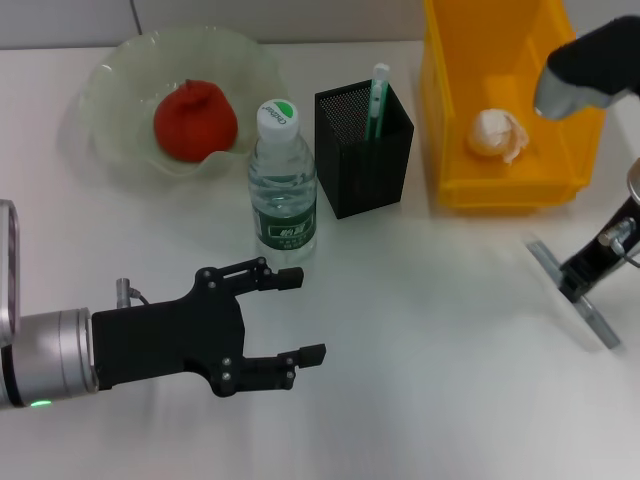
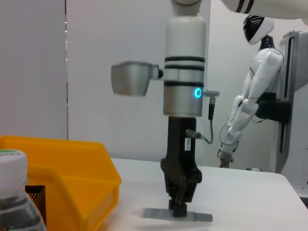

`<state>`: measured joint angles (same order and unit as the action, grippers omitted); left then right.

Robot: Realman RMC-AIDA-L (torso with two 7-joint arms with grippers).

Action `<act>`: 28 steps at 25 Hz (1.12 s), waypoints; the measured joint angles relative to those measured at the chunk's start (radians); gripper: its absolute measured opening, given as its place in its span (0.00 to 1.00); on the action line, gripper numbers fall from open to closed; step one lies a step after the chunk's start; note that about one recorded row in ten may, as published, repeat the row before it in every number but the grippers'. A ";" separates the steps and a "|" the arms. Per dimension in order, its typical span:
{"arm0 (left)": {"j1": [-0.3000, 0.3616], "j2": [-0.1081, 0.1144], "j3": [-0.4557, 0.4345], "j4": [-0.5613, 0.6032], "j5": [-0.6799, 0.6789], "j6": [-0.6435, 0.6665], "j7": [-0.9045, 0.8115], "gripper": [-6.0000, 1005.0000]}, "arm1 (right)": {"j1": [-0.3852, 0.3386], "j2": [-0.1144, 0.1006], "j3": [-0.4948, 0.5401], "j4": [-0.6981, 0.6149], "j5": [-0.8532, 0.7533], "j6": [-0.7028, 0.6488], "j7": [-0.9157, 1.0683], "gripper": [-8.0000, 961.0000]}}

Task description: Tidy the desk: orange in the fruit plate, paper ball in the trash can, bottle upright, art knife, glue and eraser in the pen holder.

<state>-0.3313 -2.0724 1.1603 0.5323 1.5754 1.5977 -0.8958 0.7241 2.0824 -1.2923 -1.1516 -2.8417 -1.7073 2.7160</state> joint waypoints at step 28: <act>-0.031 -0.002 0.006 -0.015 -0.002 -0.013 0.001 0.80 | -0.097 -0.002 0.440 0.503 1.157 0.396 -1.159 0.12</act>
<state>-0.3621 -2.0740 1.1667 0.5172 1.5739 1.5847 -0.8948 0.6268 2.0806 -0.8527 -0.6487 -1.6843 -1.3111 1.5573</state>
